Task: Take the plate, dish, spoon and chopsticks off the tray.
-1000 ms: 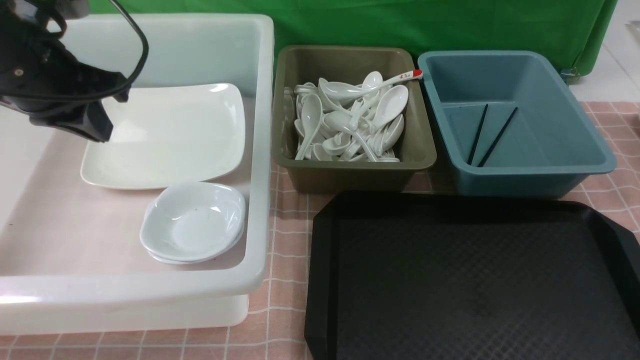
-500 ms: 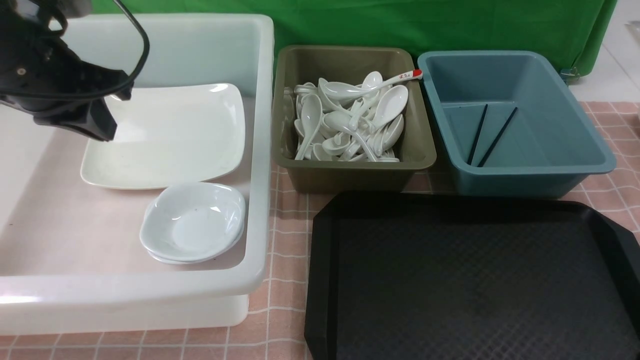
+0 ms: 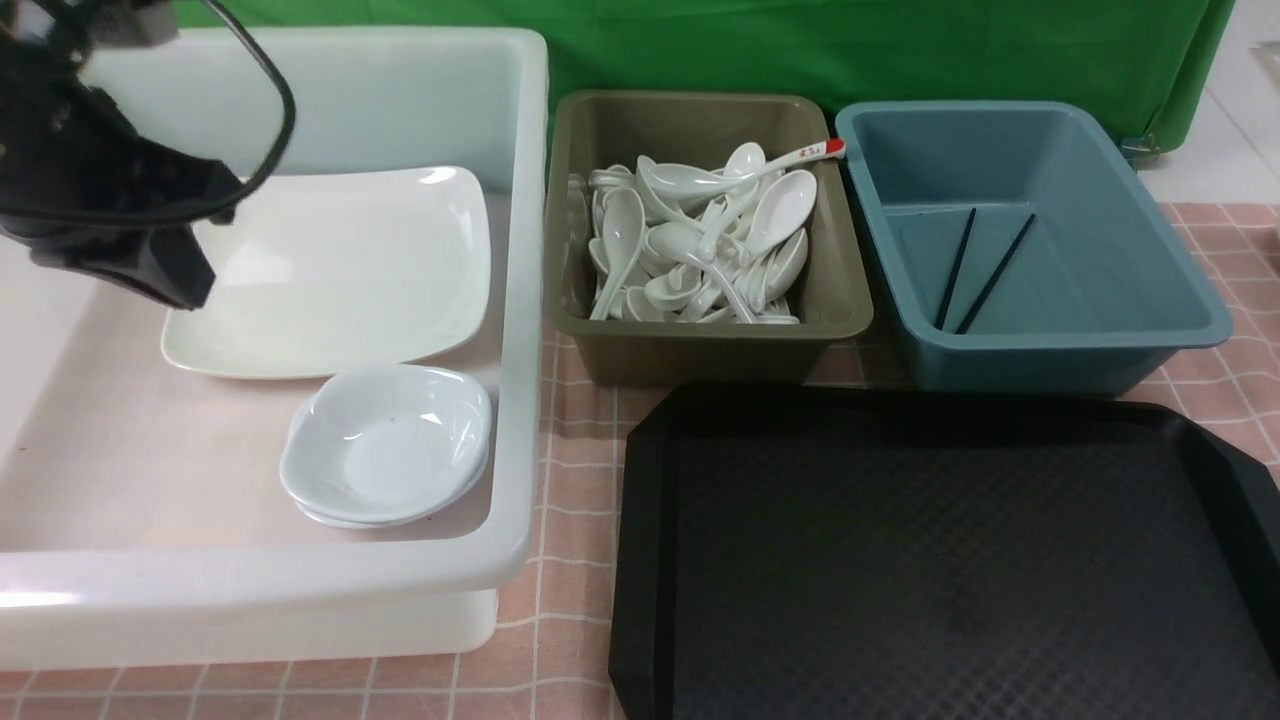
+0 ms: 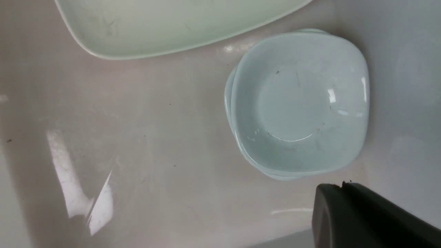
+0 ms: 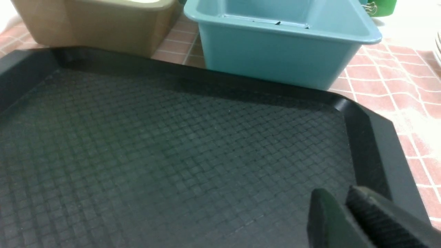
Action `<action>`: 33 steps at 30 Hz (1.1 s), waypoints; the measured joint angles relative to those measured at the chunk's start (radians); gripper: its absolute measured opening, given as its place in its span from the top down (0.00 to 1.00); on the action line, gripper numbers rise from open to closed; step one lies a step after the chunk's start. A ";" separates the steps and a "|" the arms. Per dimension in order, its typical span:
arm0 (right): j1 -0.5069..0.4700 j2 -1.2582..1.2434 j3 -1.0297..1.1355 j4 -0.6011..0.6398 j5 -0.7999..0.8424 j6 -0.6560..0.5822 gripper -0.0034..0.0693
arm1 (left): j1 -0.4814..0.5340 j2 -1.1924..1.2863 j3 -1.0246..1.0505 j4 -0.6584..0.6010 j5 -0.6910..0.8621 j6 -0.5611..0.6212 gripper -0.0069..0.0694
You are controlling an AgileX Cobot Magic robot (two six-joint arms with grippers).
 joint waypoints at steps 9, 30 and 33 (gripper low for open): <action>0.000 0.000 0.002 0.000 -0.004 0.000 0.73 | 0.000 -0.479 0.312 -0.091 -0.184 0.015 0.91; 0.000 0.000 0.003 0.000 -0.010 0.000 0.68 | 0.000 -1.139 0.997 -0.163 -0.720 0.015 0.91; 0.000 0.000 0.003 0.000 -0.010 0.000 0.67 | 0.000 -1.139 0.998 -0.115 -0.727 0.016 0.91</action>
